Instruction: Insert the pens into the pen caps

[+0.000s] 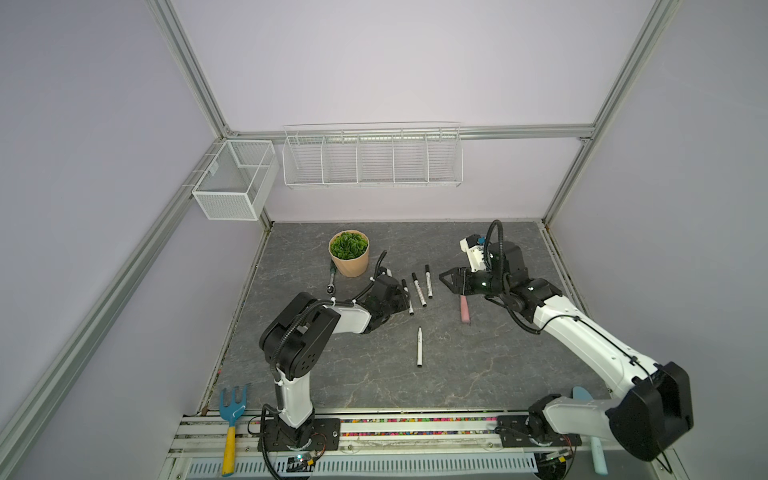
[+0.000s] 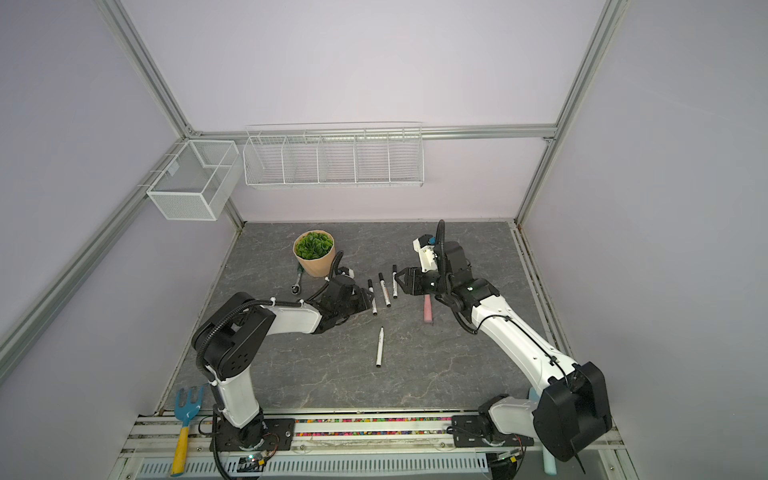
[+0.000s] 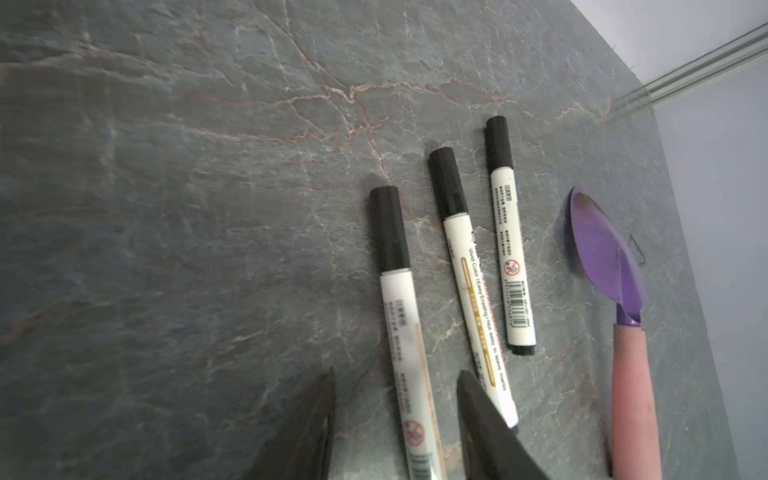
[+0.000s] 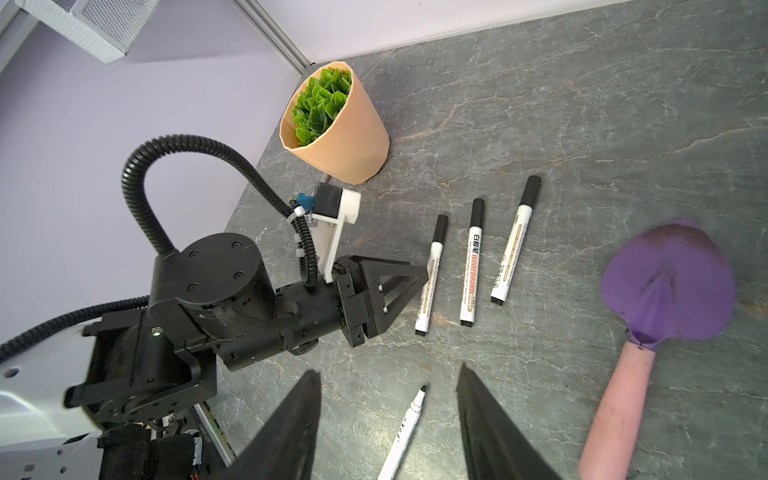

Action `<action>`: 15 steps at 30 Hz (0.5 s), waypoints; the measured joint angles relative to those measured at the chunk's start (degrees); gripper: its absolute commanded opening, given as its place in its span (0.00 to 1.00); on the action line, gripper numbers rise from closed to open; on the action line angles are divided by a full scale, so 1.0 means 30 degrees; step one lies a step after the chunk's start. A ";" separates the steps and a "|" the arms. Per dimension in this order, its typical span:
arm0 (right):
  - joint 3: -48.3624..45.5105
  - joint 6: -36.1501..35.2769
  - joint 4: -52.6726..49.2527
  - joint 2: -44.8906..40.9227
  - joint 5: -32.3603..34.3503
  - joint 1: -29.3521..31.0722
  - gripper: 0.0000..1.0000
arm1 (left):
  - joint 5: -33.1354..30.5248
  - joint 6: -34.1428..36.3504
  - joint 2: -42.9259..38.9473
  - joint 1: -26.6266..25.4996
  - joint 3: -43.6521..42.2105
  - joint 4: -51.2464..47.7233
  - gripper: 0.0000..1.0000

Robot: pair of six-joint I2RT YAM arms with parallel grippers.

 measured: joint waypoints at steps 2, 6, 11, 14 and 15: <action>0.0000 -0.0131 -0.0153 -0.0015 0.0051 0.0007 0.55 | -0.0080 -0.0007 -0.0051 0.0000 -0.0007 -0.0029 0.52; 0.0000 -0.0350 -0.0481 -0.0015 0.0073 0.0029 0.55 | -0.0765 0.0022 -0.0758 0.0000 -0.0364 -0.0437 0.55; 0.0000 -0.0503 -0.0750 -0.0015 0.0138 0.0335 0.56 | -0.3300 -0.0117 -0.3592 0.0022 -0.1078 -0.2594 0.57; 0.0000 -0.0860 -0.0962 0.0000 0.0255 0.0911 0.56 | -0.5603 -0.1253 -0.5523 0.0255 -0.1042 -0.5421 0.58; 0.0029 -0.0962 -0.1056 0.0036 0.0277 0.1107 0.56 | -0.6266 -0.1719 -0.6113 0.0437 -0.1042 -0.6492 0.58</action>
